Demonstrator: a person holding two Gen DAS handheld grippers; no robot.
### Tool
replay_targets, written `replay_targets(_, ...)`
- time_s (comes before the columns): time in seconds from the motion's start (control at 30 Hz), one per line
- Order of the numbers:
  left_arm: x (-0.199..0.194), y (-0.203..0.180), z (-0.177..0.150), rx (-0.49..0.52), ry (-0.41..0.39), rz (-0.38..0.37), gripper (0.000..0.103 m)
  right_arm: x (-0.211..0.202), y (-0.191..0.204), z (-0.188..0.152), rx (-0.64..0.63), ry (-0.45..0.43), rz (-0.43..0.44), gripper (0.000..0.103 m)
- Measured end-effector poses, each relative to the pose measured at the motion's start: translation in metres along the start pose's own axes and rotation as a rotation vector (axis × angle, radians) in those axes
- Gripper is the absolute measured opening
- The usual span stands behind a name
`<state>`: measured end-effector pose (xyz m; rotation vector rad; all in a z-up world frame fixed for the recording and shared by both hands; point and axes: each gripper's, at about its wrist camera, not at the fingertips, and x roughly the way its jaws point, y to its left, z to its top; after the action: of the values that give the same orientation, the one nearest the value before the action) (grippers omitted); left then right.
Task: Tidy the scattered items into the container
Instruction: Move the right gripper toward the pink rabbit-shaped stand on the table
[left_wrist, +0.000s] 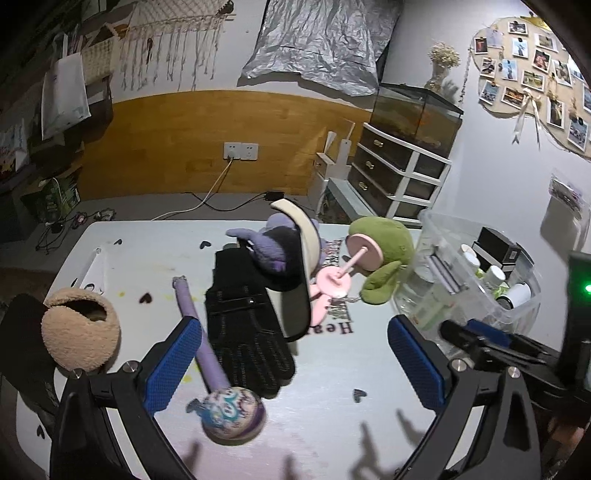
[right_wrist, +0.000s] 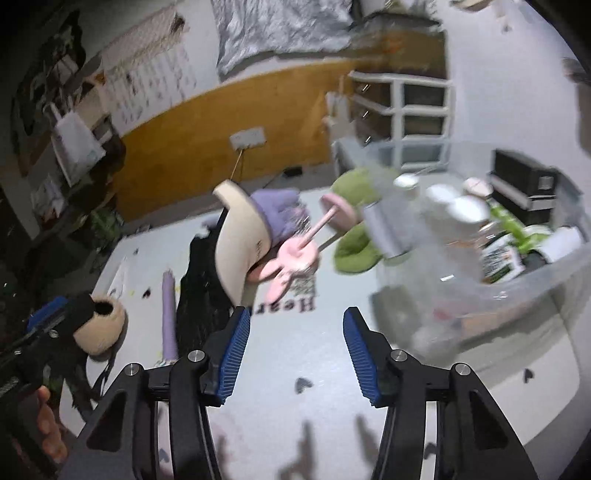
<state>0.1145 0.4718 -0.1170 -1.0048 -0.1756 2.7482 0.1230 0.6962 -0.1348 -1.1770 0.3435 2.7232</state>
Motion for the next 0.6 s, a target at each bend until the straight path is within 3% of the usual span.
replay_targets(0.17,0.007,0.020,0.006,-0.002,0.007,-0.003,0.101,0.055,0.008,0.005,0.051,0.066,0.028,0.053)
replay_targets(0.27,0.014,0.031,0.008,-0.003,0.026,-0.004,0.101,0.100,0.006,0.005,0.113,0.115,0.026,0.045)
replay_targets(0.37,0.020,0.039,0.008,-0.003,0.045,0.002,0.101,0.145,0.004,0.006,0.176,0.163,0.024,0.045)
replay_targets(0.6,0.031,0.062,0.005,-0.007,0.090,0.047,0.101,0.219,-0.003,0.011,0.261,0.208,-0.028,0.045)
